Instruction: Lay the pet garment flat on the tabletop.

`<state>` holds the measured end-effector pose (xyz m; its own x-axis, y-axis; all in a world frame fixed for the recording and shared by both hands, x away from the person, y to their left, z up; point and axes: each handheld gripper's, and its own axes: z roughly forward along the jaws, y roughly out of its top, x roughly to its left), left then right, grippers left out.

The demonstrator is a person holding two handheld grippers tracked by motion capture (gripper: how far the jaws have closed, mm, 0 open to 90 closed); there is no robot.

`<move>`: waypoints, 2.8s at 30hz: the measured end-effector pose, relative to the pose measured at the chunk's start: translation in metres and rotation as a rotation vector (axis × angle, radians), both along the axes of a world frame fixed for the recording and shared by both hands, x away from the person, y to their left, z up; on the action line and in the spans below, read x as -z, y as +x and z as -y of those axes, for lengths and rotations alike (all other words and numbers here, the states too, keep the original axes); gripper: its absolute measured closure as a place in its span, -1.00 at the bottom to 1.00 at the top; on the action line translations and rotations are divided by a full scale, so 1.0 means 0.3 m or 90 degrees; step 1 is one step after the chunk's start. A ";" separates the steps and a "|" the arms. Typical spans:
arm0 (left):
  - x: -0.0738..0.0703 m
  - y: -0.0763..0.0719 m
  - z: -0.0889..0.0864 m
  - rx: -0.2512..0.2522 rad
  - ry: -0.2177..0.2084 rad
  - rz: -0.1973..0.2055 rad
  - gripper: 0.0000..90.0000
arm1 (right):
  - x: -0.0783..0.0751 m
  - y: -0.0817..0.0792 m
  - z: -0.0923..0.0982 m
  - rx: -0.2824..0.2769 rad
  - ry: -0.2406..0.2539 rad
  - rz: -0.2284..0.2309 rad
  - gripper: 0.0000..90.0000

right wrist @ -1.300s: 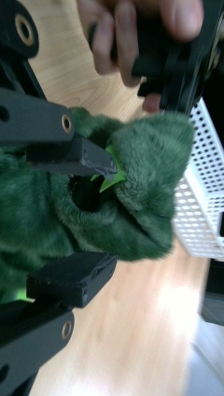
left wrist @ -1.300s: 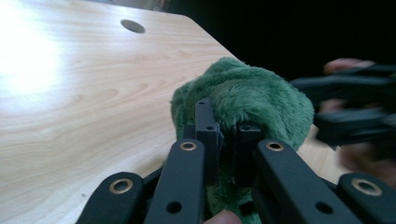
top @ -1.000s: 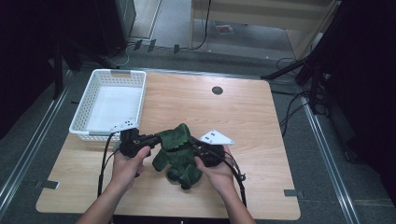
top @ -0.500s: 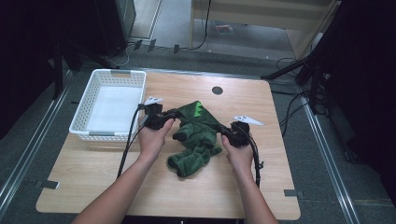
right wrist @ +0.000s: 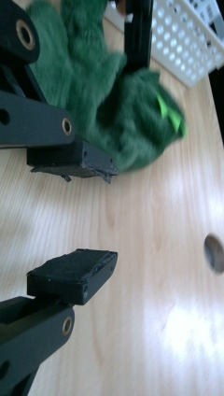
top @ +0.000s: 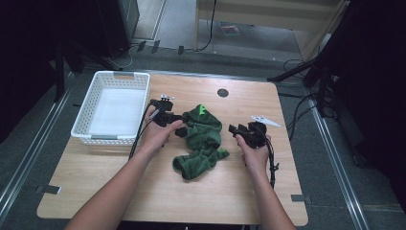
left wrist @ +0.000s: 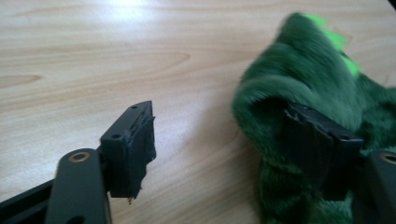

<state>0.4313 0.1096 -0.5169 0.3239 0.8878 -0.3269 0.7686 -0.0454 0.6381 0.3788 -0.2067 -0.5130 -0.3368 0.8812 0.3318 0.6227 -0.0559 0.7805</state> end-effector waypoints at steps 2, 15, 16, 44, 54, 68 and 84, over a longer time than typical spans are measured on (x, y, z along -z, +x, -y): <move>0.004 -0.001 0.005 0.005 -0.007 -0.002 -0.35 | -0.016 0.008 -0.035 -0.026 -0.011 0.008 0.18; 0.057 0.023 0.029 0.010 0.011 -0.019 0.88 | 0.039 0.170 -0.205 -0.100 -0.135 -0.064 0.84; 0.061 0.027 0.025 0.004 0.011 -0.018 1.00 | 0.048 0.173 -0.207 -0.093 -0.181 -0.045 1.00; 0.038 -0.073 0.045 0.028 -0.054 0.020 0.73 | -0.046 0.000 -0.173 -0.112 -0.102 -0.001 0.45; 0.077 -0.096 -0.001 0.030 -0.008 0.007 0.93 | 0.047 0.003 -0.050 -0.055 -0.160 -0.050 0.93; -0.009 -0.203 -0.005 0.046 -0.035 0.077 -0.33 | -0.005 -0.072 -0.012 -0.043 -0.085 0.034 0.07; 0.093 -0.456 -0.051 0.064 -0.035 0.069 0.02 | 0.008 -0.445 -0.362 -0.292 -0.119 0.083 -0.01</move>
